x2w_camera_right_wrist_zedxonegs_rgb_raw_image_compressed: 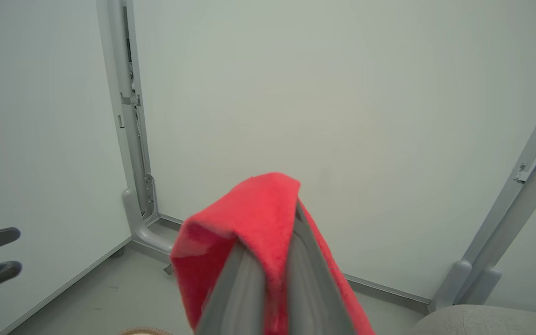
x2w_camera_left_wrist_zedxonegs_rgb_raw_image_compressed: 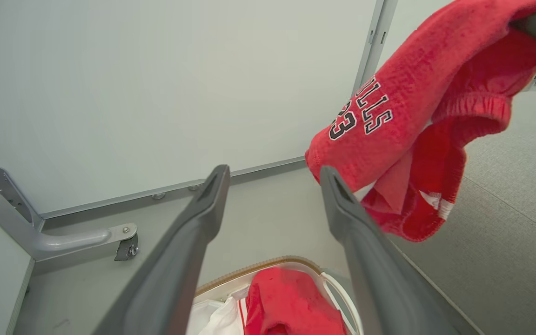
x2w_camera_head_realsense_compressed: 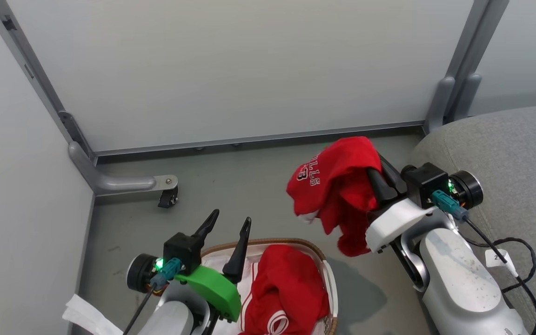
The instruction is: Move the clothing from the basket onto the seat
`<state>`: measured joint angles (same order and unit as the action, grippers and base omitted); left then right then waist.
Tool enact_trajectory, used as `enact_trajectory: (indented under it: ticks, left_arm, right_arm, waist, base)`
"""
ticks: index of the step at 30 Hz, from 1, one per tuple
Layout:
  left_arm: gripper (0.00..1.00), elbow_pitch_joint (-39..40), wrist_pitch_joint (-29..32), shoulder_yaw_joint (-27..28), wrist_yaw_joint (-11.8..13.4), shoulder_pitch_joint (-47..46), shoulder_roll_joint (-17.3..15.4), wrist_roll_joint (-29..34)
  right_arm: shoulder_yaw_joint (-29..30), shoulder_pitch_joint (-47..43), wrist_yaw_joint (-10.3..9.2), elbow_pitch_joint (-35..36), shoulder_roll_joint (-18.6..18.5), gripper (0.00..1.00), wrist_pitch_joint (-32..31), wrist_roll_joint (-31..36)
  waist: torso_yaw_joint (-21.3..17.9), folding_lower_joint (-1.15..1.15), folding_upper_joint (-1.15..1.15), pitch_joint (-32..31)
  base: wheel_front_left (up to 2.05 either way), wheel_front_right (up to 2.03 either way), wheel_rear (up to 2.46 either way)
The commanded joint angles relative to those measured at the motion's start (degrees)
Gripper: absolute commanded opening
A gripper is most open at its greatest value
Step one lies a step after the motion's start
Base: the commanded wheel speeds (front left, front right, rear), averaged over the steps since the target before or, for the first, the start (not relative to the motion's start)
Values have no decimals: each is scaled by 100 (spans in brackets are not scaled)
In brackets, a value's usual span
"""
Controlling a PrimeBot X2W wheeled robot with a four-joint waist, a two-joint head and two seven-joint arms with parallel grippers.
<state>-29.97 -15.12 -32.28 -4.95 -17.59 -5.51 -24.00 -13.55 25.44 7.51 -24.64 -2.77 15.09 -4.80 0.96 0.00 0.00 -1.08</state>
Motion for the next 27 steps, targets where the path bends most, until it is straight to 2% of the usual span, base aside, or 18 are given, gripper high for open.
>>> enact_trajectory:
  ticks: [1,9,20,27]
  left_arm:
    - [100,28,-5,63,-32,143,36,95]
    - [100,121,-5,334,-130,444,179,296]
    - [100,309,-5,366,-211,391,247,502]
    - [100,353,-5,285,-242,237,251,558]
  right_arm:
    - [40,-77,-4,32,-21,0,12,32]
    - [177,-88,-4,43,-24,0,12,175]
    - [465,94,-6,60,-25,0,12,623]
    - [695,167,-6,148,-89,0,12,741]
  waist:
    - [-56,0,0,13]
    - [-432,0,0,73]
    - [-1695,0,0,311]
    - [-2340,0,0,546]
  base:
    - [0,0,0]
    - [0,0,0]
    - [0,0,0]
    - [0,0,0]
